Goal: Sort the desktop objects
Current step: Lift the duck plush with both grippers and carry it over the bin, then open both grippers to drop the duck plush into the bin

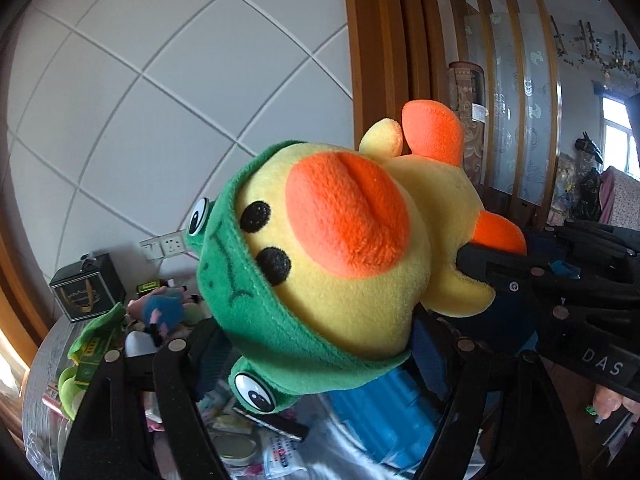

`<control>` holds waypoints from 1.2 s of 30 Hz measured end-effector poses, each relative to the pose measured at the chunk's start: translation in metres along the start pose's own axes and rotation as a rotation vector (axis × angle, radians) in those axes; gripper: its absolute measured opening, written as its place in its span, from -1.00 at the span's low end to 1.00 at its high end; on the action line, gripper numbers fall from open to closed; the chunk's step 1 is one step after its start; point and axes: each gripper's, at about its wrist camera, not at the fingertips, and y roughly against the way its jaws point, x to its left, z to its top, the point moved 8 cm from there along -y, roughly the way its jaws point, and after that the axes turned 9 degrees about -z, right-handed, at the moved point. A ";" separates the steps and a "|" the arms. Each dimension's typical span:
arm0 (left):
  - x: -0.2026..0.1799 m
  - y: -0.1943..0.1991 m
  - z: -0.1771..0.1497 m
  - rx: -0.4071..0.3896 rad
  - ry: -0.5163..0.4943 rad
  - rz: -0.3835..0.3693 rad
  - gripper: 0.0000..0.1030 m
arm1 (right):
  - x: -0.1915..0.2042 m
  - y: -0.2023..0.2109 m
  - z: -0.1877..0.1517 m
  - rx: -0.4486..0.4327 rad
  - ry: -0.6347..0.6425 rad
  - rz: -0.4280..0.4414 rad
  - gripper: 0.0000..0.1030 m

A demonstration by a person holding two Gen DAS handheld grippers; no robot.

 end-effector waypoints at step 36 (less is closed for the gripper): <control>-0.114 -0.331 -0.066 0.777 0.175 -0.100 0.56 | -0.193 -0.263 -0.145 0.828 -0.088 0.109 -0.44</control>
